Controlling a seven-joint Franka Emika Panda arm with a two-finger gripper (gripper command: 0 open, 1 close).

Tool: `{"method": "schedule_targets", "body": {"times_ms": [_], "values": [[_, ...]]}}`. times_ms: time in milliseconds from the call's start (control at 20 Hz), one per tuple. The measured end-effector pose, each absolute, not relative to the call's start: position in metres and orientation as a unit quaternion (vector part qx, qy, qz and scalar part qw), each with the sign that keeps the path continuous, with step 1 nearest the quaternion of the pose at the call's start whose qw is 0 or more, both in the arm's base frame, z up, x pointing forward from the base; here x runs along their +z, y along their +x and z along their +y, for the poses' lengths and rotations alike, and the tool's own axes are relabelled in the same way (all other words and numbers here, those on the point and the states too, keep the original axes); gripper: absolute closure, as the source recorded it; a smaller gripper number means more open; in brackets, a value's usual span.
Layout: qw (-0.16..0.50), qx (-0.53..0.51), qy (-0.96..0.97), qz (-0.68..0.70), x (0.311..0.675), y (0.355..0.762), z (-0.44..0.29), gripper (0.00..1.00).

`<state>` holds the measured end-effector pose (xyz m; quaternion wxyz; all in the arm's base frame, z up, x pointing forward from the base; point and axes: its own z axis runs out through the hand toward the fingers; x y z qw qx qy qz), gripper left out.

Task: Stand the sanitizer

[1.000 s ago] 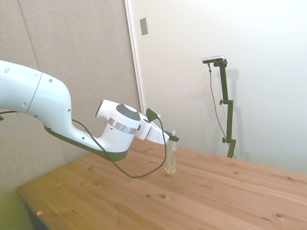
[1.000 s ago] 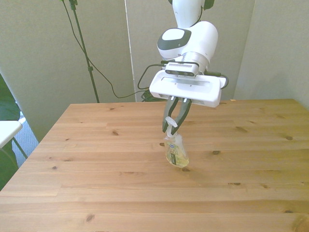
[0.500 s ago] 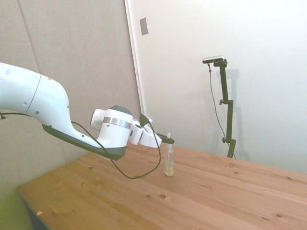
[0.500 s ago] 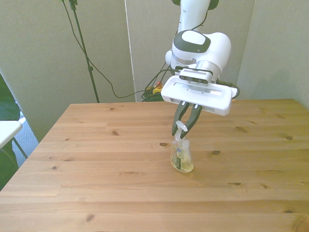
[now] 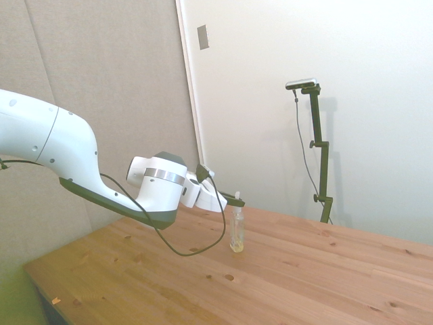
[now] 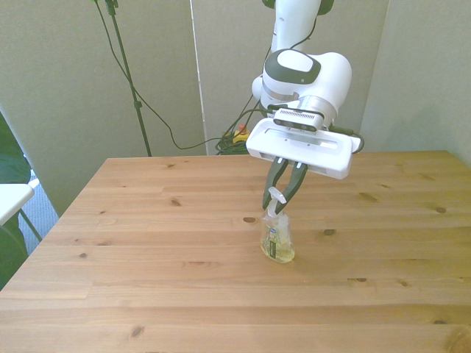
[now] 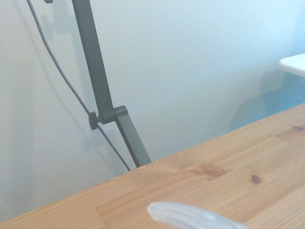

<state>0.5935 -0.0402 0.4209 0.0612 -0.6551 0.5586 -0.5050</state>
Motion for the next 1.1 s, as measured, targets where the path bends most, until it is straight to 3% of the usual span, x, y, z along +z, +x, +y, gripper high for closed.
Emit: {"method": "schedule_targets", "body": {"times_ms": [800,1100], "values": [[0.062,-0.493,-0.661,0.562,0.412,0.585,-0.038,0.00],[0.067,-0.459,-0.685,0.562,0.388,0.567,-0.036,0.00]]}}
